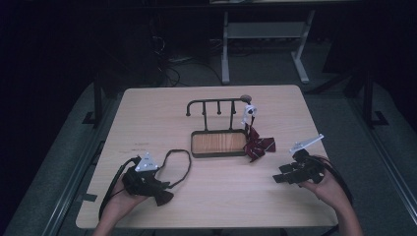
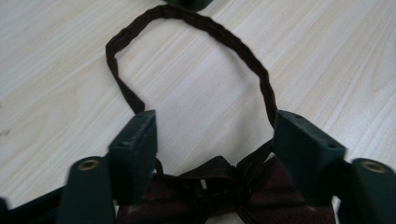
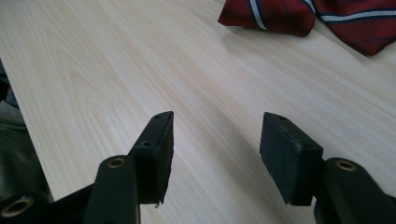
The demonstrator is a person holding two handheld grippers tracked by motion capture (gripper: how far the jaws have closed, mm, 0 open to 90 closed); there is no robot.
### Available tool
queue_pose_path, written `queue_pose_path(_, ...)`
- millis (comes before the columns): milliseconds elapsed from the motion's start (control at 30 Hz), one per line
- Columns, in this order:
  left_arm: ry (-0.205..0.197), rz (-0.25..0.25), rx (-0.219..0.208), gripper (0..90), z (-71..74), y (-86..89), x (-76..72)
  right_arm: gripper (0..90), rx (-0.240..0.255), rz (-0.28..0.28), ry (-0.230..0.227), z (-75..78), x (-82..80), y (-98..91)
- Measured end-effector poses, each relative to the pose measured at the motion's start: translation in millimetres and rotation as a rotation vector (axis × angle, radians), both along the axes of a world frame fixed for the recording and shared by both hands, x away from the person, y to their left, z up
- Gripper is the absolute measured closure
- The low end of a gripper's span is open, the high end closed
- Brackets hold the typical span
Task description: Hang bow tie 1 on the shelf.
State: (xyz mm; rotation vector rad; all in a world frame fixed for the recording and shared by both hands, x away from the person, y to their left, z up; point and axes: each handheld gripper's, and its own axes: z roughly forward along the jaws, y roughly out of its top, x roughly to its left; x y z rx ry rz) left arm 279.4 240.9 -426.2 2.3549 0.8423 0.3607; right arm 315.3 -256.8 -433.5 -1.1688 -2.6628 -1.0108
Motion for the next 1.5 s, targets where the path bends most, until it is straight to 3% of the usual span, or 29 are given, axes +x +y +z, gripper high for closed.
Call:
queue_pose_path(100,0.006,0.012,-0.005,37.8,4.0,0.4,3.4,44.5,0.01,0.0,0.002,0.2,-1.1,-2.0)
queue_pose_path(267,0.005,-0.001,0.037,41.5,8.2,-5.7,9.2,44.3,0.013,-0.002,0.006,-1.2,-1.5,-4.3)
queue_pose_path(467,-0.001,-0.009,0.035,44.4,20.6,-8.7,16.9,44.3,0.023,-0.009,0.003,-0.2,-2.5,-7.0)
queue_pose_path(700,0.026,-0.006,0.074,48.4,27.9,-8.1,39.4,43.3,0.022,-0.001,0.009,-0.1,-2.8,-7.7)
queue_pose_path(1033,0.103,0.001,0.14,51.8,24.8,-12.9,74.4,43.2,0.03,-0.003,0.008,1.0,-4.0,-12.6)
queue_pose_path(1500,0.165,0.015,0.203,56.5,12.1,-21.8,106.0,43.3,0.031,0.007,0.007,1.5,-4.9,-11.9)
